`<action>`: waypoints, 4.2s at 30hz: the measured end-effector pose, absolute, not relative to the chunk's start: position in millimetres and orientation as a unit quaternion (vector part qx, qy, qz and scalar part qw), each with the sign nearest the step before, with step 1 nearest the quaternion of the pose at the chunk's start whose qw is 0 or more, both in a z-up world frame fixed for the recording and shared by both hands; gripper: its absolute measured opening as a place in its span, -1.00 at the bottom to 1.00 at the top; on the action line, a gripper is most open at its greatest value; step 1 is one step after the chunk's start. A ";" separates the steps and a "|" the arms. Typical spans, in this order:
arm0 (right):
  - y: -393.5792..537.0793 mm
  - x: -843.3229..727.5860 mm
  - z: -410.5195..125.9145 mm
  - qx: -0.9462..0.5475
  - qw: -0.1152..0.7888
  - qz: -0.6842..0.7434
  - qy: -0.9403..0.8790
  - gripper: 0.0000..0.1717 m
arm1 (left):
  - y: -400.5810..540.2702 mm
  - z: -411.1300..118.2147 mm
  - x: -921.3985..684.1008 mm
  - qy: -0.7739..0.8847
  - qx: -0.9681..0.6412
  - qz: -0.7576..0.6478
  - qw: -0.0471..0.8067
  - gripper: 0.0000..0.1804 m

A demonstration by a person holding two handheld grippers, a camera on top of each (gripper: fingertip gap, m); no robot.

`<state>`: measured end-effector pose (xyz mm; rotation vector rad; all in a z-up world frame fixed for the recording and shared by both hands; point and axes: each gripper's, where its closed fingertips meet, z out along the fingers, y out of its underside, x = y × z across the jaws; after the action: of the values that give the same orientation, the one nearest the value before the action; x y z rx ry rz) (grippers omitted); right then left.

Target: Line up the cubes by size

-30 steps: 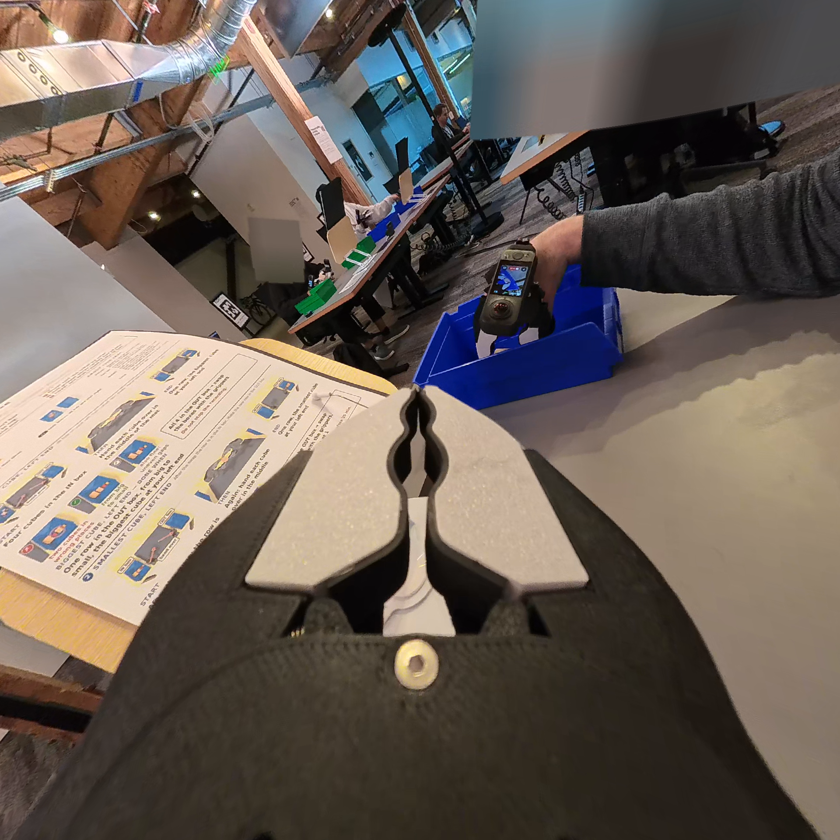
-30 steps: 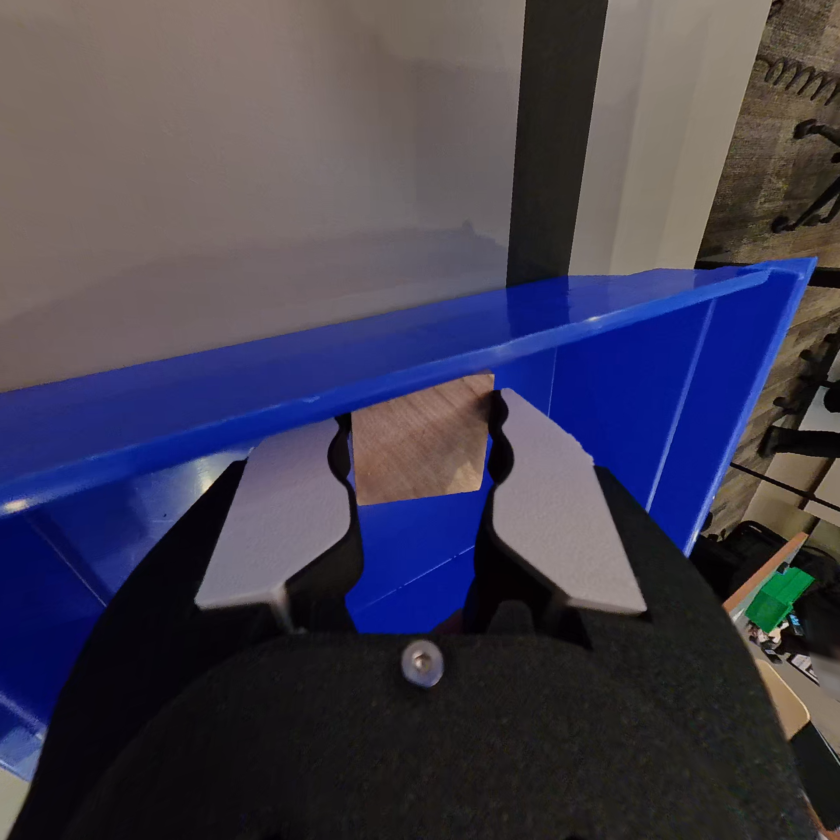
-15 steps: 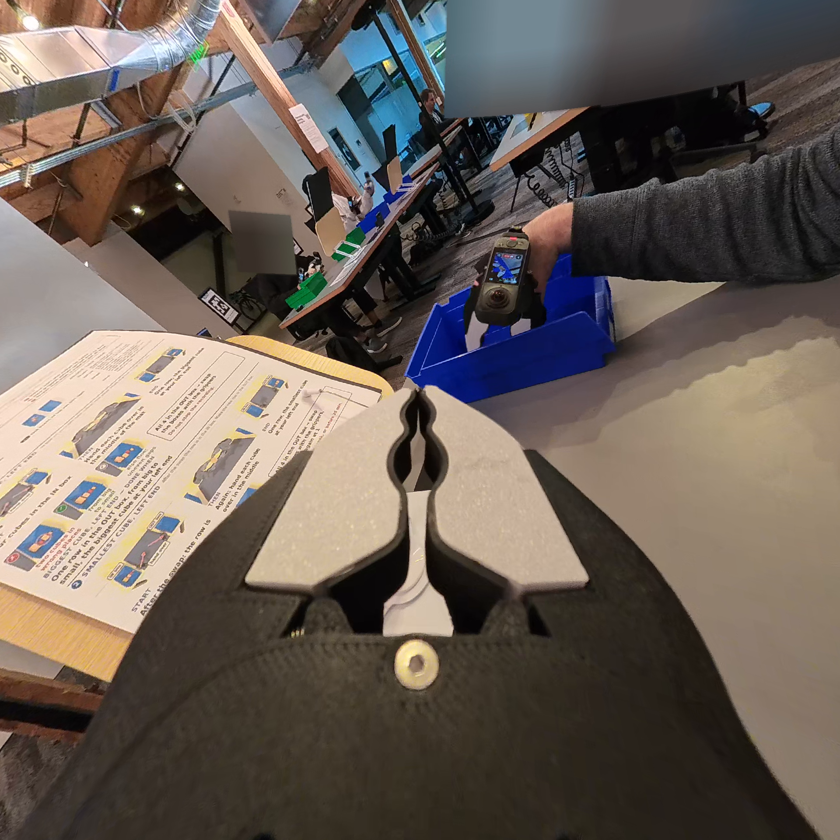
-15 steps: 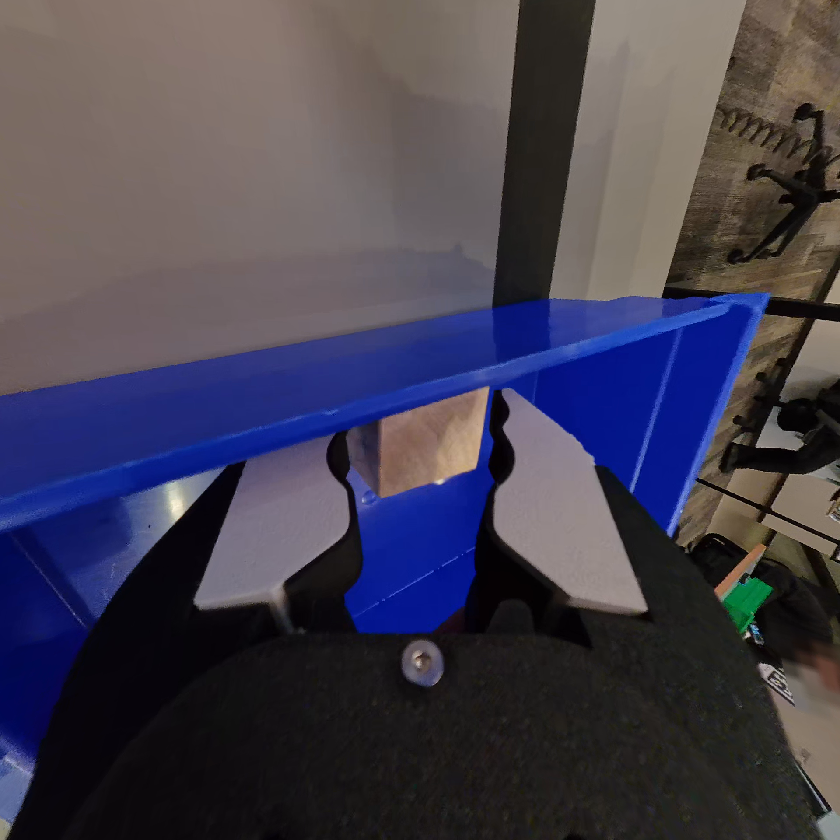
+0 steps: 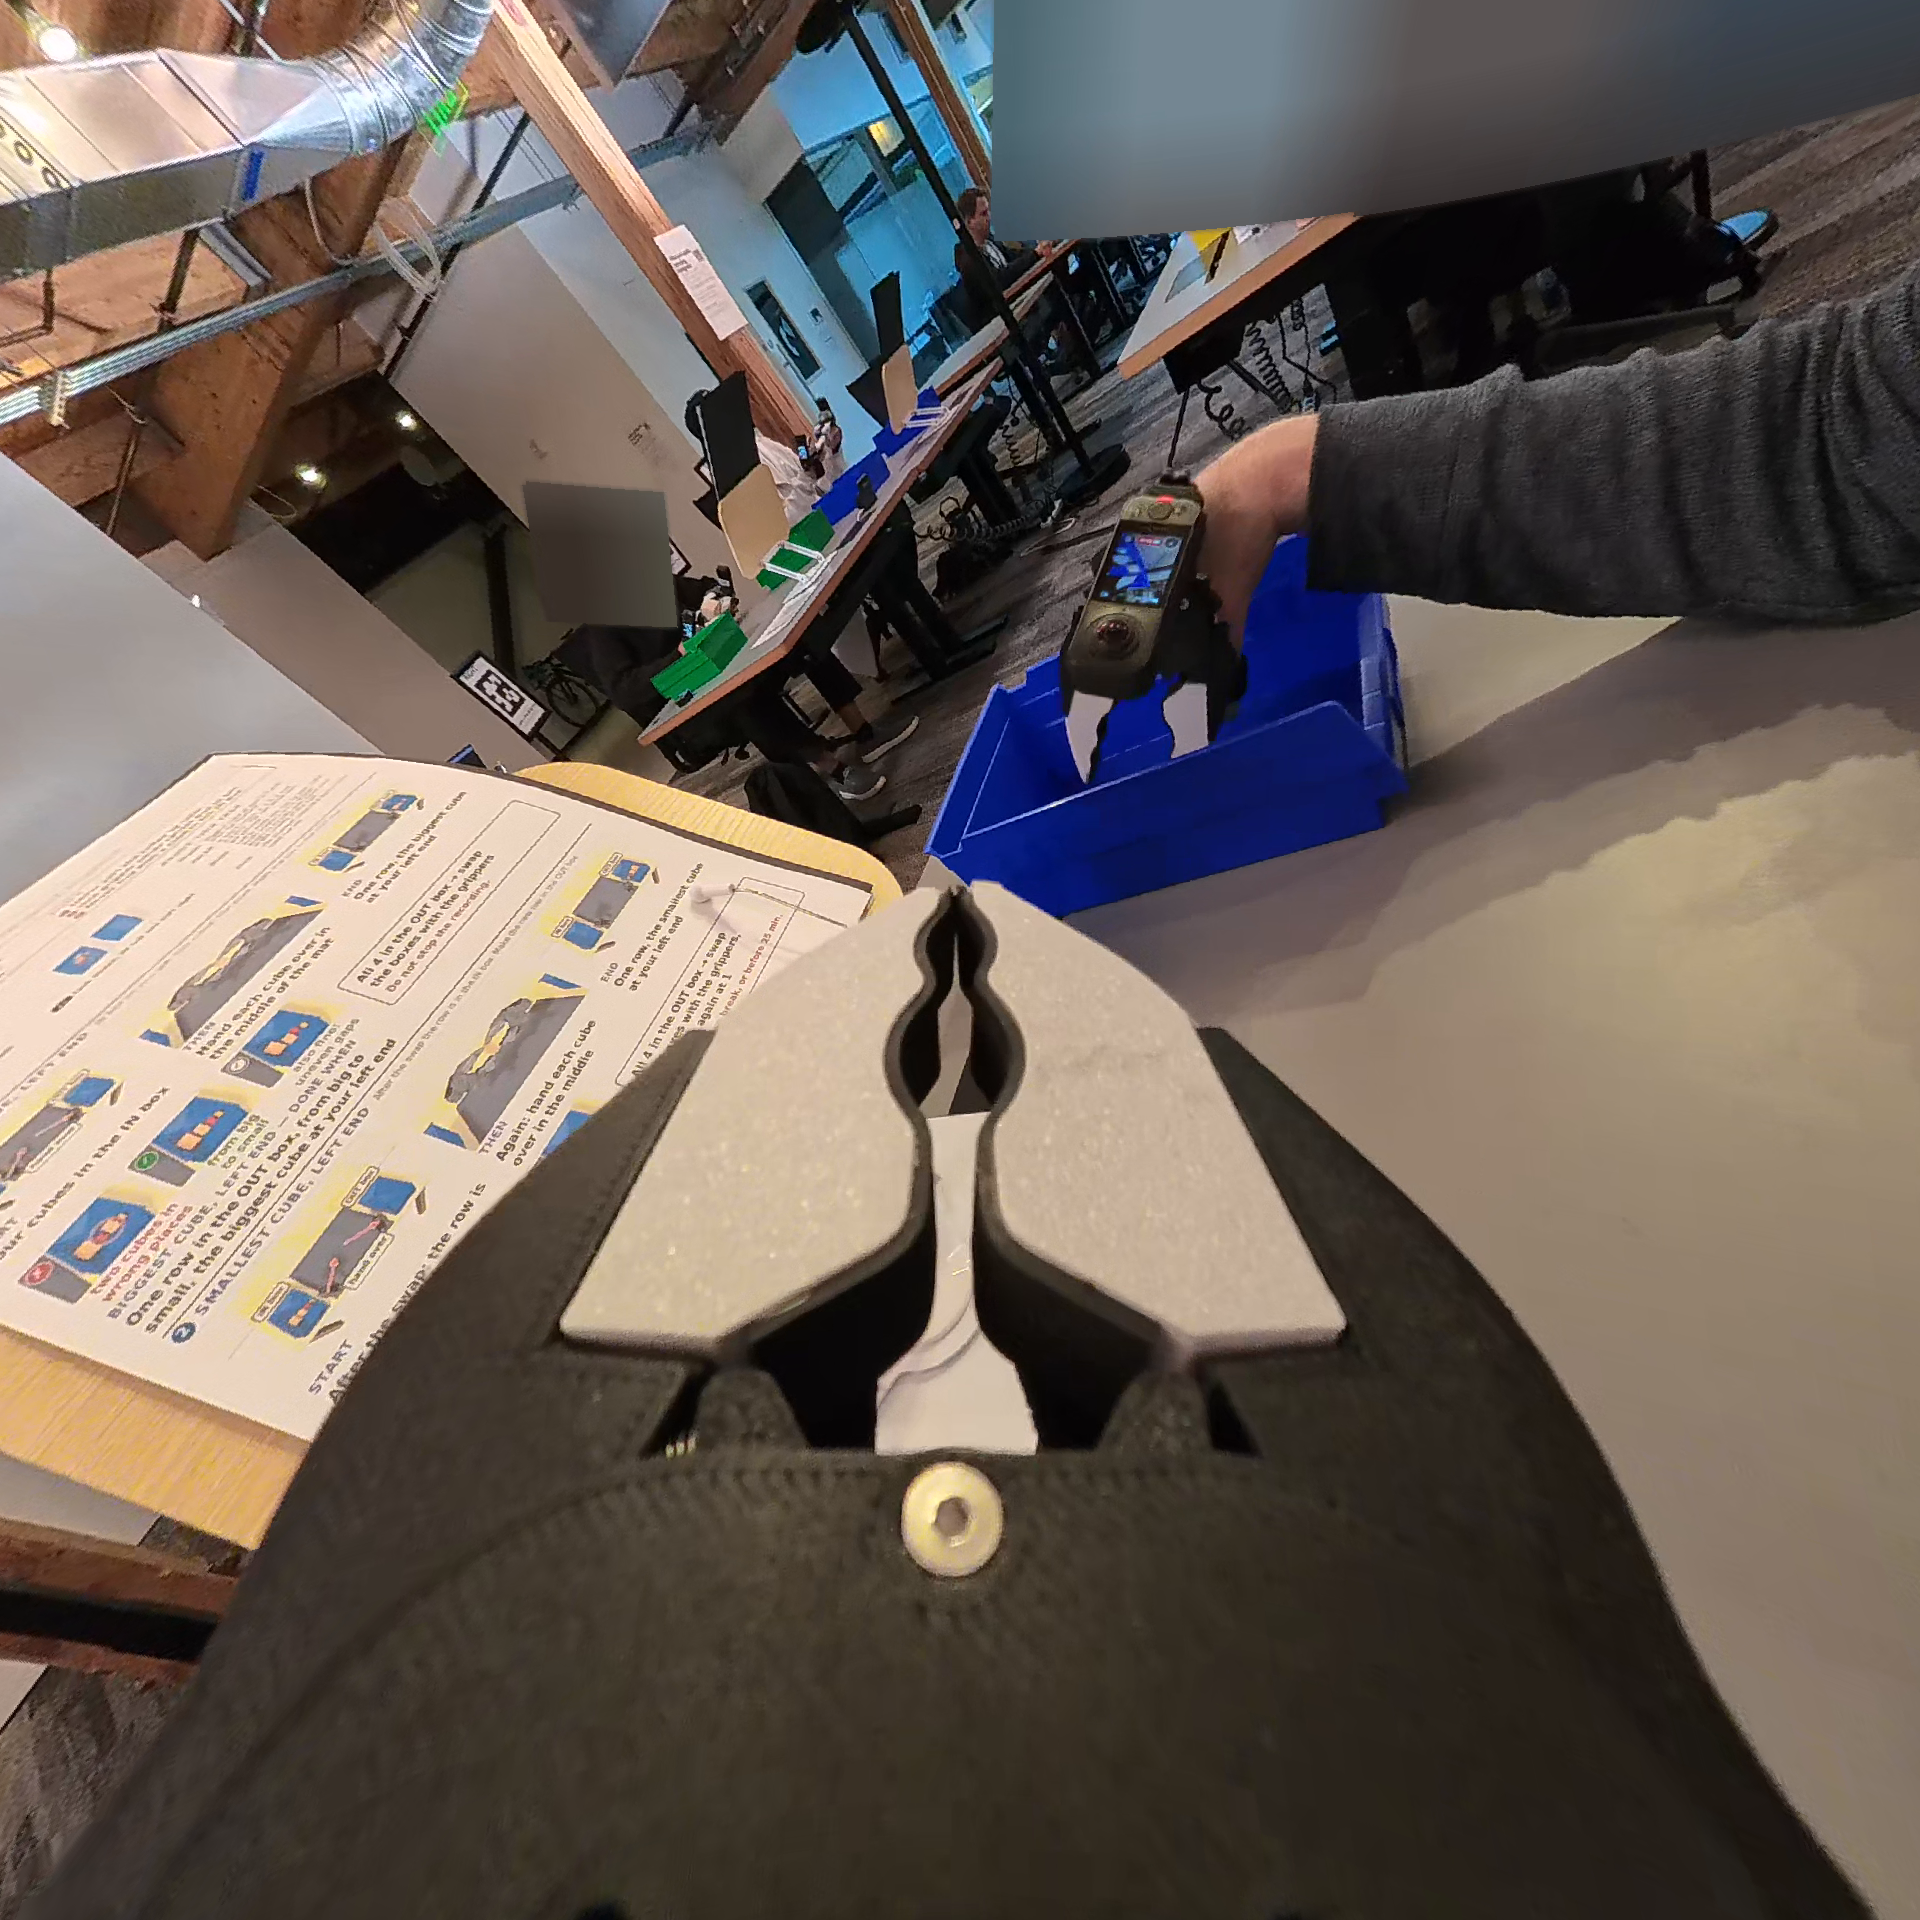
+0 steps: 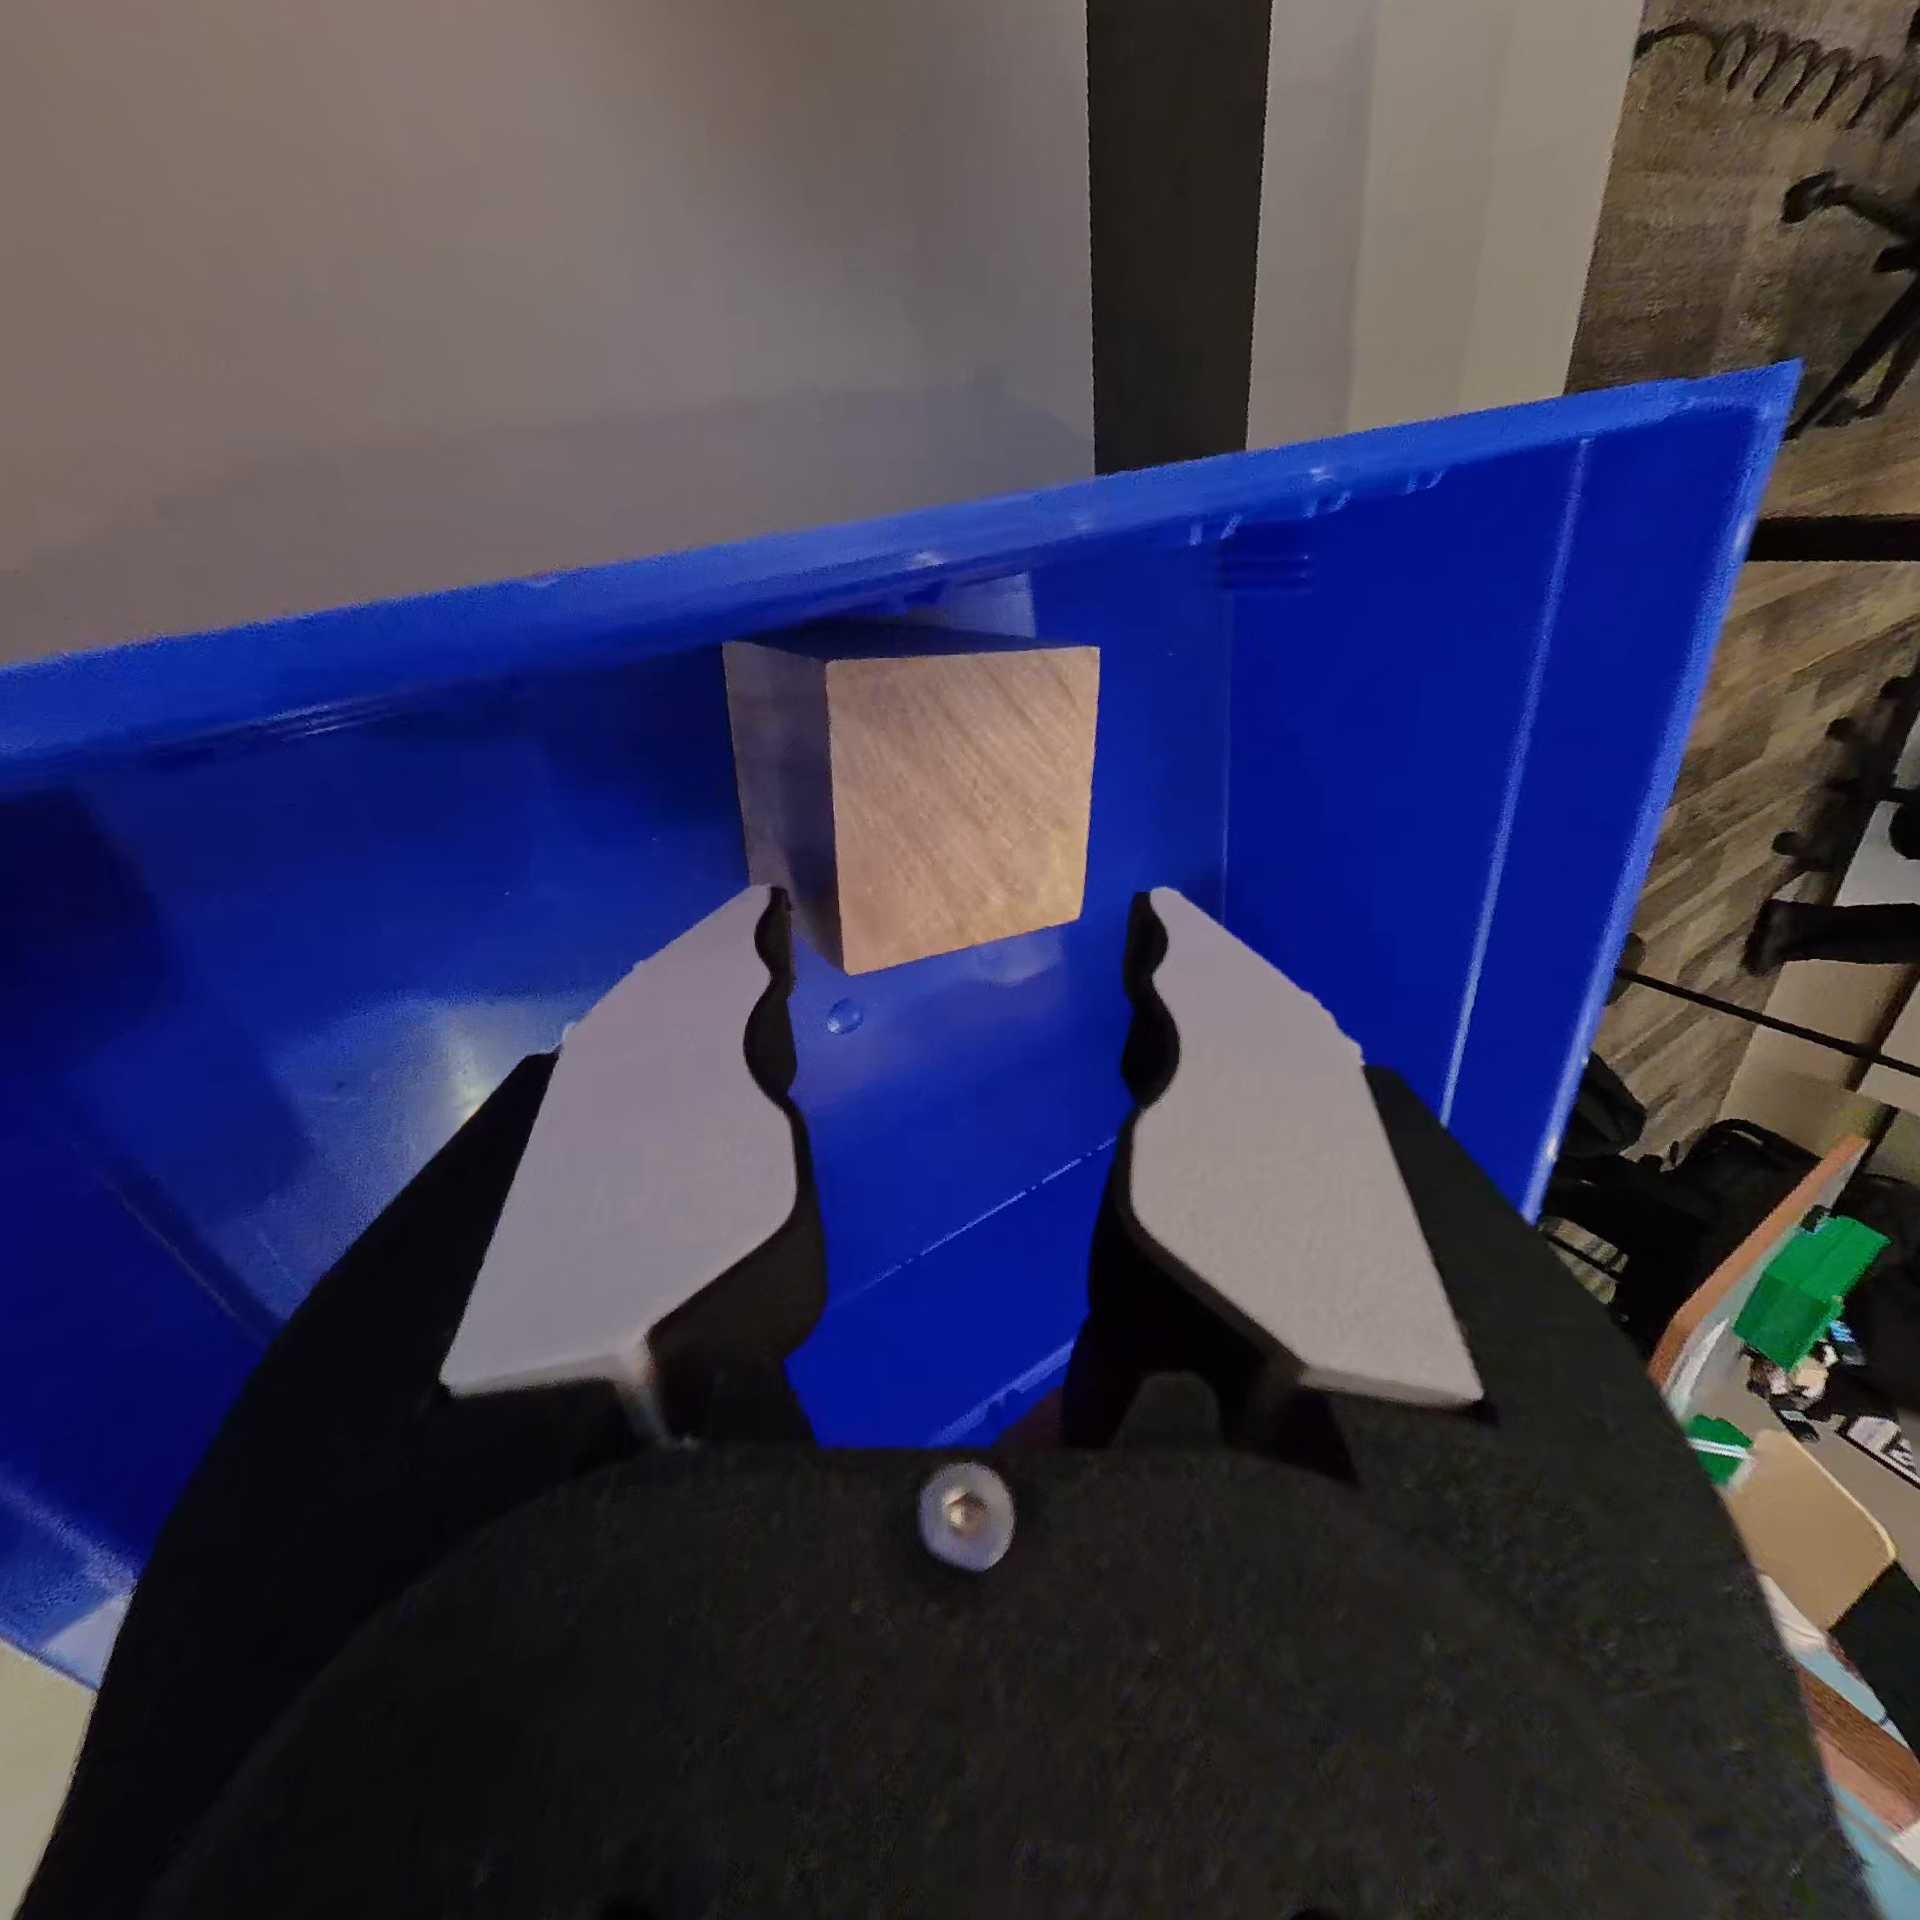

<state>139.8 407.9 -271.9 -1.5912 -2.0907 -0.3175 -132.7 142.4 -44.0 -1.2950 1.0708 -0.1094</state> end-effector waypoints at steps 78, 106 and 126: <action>176.1 -131.9 -106.3 -0.417 0.485 0.099 -0.762 -0.62 | 154.8 -300.5 -510.0 0.428 -0.888 0.147 0.082 -0.39; 120.7 -163.0 -41.2 -0.307 0.589 0.312 -0.679 -0.40 | 124.5 -40.2 -213.9 0.462 -0.607 0.025 0.646 -0.46; 93.9 -142.7 -1.7 -0.234 0.606 0.435 -0.624 -0.38 | 104.3 -4.8 -147.9 0.487 -0.524 -0.028 0.698 -0.47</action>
<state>-142.7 93.9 -1.7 -0.5409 -1.4423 1.0049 -147.9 104.3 -4.8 -1.1679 1.0867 -0.0631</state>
